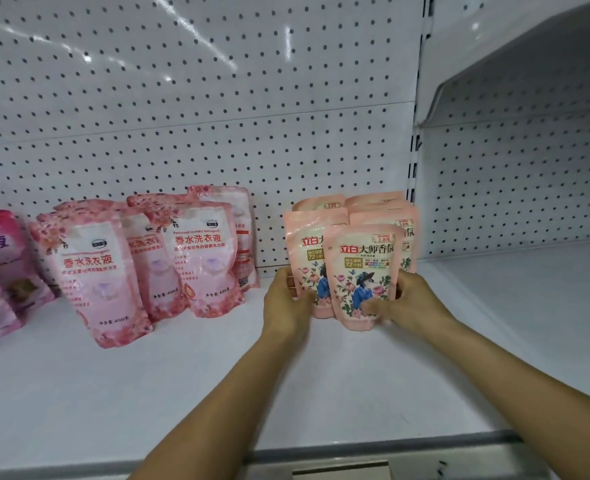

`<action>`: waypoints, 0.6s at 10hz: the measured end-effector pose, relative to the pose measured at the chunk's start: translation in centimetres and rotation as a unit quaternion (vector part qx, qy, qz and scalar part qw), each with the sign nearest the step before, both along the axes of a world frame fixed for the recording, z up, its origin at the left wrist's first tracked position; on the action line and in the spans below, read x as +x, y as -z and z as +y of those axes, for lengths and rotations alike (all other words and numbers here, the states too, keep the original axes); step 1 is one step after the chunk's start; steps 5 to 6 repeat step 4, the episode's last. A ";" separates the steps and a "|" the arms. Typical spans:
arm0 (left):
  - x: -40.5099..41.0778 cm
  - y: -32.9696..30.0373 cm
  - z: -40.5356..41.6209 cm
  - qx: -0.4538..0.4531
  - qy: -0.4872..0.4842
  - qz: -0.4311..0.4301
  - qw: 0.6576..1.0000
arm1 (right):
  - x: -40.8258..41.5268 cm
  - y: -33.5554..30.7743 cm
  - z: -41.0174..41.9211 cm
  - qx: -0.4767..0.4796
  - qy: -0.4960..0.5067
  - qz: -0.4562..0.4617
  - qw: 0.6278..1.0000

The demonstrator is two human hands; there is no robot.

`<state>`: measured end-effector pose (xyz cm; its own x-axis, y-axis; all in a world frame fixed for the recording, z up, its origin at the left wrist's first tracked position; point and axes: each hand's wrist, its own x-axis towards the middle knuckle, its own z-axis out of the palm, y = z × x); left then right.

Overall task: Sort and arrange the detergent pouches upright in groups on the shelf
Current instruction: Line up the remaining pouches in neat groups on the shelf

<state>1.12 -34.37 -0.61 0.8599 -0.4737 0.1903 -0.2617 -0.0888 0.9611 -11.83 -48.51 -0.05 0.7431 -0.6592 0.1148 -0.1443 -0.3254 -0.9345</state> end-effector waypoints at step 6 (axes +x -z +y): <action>-0.4 -0.8 4.3 0.155 0.097 -0.060 0.981 | -1.5 1.1 2.2 -0.051 0.099 0.005 0.994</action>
